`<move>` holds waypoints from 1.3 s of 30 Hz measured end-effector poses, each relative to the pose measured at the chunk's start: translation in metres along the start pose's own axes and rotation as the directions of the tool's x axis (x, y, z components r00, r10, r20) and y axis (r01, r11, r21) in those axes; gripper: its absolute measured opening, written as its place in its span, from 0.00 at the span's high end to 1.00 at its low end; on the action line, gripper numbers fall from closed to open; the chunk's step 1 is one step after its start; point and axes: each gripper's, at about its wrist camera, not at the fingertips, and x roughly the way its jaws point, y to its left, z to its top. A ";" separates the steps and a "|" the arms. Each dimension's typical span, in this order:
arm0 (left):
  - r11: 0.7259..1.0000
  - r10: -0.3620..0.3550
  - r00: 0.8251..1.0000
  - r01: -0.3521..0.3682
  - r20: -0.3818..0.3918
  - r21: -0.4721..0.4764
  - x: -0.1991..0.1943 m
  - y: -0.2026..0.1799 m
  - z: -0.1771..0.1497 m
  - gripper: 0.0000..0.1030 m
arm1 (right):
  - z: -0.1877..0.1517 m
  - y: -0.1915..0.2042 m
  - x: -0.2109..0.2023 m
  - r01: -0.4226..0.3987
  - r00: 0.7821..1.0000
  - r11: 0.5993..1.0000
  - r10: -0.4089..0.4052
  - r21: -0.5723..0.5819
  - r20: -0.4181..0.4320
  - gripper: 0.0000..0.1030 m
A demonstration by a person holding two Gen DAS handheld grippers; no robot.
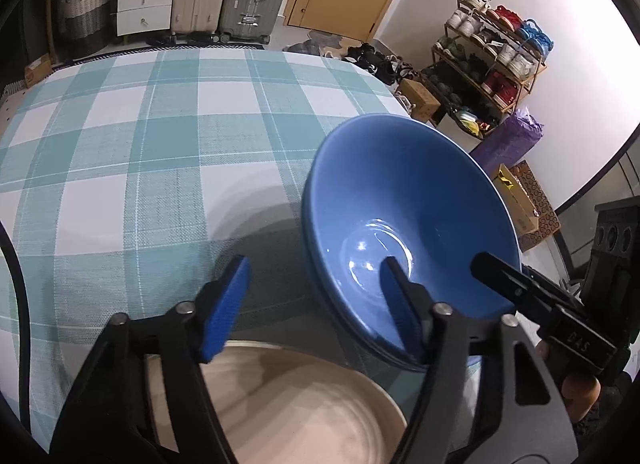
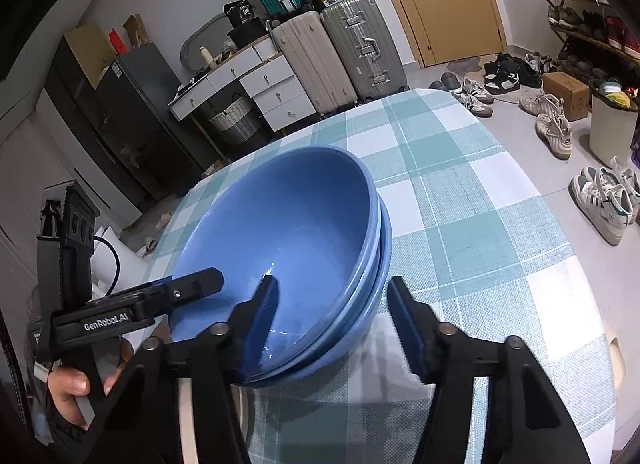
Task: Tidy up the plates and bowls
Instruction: 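Close both grippers on the rim of the stacked light-blue bowls, then lift the bowl stack with both grippers and carry it over the cream plates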
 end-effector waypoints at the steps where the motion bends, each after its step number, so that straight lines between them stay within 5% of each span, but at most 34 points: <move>1: 1.000 -0.001 1.000 0.001 -0.002 0.001 0.000 -0.001 0.000 0.49 | 0.000 0.000 -0.001 0.009 1.000 1.000 -0.009 0.001 0.003 0.51; 10: 1.000 -0.019 1.000 0.020 -0.007 0.020 -0.004 -0.011 -0.001 0.72 | 0.001 0.000 -0.003 0.029 1.000 0.999 -0.029 0.024 0.011 0.61; 39: 0.998 0.018 0.999 -0.021 0.034 0.065 -0.027 -0.023 -0.001 0.73 | 0.001 0.009 -0.012 0.050 0.999 0.999 -0.050 -0.001 0.018 0.62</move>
